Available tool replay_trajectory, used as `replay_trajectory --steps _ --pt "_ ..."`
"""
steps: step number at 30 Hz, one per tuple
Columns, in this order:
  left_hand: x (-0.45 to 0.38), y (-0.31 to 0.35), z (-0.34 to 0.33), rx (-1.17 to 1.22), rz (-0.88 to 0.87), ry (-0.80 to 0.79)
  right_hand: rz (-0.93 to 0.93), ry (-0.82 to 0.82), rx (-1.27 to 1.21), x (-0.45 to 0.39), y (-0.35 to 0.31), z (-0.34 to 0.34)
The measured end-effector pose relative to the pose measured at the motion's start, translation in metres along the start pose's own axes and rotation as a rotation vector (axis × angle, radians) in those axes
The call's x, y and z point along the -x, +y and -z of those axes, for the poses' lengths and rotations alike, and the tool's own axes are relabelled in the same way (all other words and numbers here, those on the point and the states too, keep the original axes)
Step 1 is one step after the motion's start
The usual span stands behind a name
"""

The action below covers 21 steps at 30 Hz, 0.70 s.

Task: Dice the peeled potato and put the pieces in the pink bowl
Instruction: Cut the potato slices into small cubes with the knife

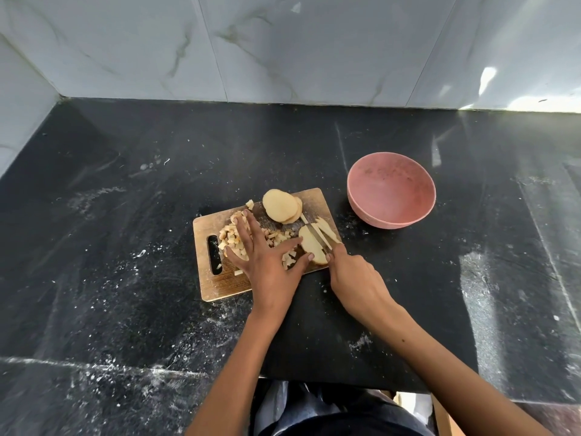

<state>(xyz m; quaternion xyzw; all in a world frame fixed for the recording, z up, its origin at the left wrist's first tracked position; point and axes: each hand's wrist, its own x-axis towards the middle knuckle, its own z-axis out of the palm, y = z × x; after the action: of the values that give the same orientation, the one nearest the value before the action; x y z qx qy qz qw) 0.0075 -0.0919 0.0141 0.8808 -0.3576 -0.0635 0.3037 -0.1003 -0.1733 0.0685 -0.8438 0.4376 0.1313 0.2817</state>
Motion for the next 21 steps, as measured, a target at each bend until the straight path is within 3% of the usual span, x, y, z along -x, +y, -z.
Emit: replay_trajectory --steps 12,21 --pt "-0.012 0.014 0.011 -0.177 0.043 -0.118 -0.082 -0.028 0.081 -0.006 -0.021 -0.003" --pt "-0.017 0.02 0.017 -0.264 0.084 -0.19 -0.125 -0.139 0.123 0.0 -0.013 -0.002"
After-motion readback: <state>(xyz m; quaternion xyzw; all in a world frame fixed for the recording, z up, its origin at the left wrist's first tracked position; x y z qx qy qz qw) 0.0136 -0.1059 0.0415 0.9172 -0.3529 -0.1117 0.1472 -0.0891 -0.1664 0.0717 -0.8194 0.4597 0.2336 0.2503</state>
